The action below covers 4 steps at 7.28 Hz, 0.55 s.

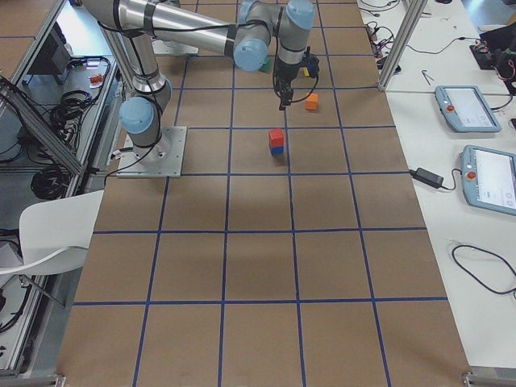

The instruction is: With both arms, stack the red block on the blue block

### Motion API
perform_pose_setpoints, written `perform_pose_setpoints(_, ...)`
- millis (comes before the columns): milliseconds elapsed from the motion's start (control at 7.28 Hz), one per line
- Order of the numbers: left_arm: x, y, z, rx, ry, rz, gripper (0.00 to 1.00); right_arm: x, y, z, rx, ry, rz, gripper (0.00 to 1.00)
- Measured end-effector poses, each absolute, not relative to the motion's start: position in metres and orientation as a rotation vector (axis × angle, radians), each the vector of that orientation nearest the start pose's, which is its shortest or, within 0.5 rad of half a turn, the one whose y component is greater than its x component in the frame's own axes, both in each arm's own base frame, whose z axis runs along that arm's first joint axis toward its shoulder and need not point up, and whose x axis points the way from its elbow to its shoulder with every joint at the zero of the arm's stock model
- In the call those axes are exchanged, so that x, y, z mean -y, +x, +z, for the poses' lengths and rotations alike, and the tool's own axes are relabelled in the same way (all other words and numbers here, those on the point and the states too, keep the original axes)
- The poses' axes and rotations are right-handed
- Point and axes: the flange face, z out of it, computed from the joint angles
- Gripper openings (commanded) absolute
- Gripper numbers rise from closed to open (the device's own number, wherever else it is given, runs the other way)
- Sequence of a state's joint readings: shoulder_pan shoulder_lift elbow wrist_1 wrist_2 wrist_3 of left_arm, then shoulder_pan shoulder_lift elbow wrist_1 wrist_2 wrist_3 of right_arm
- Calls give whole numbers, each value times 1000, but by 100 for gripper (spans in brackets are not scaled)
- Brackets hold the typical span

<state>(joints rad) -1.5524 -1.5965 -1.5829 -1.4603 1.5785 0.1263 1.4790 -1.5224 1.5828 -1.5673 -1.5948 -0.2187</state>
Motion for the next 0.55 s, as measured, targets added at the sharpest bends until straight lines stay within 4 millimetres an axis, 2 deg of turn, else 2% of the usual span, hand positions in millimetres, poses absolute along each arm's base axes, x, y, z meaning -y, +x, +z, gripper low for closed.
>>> perform_pose_setpoints(550,512,-124,481,-3121,170,-113,100,501,146,463,-3151,-106,83,100)
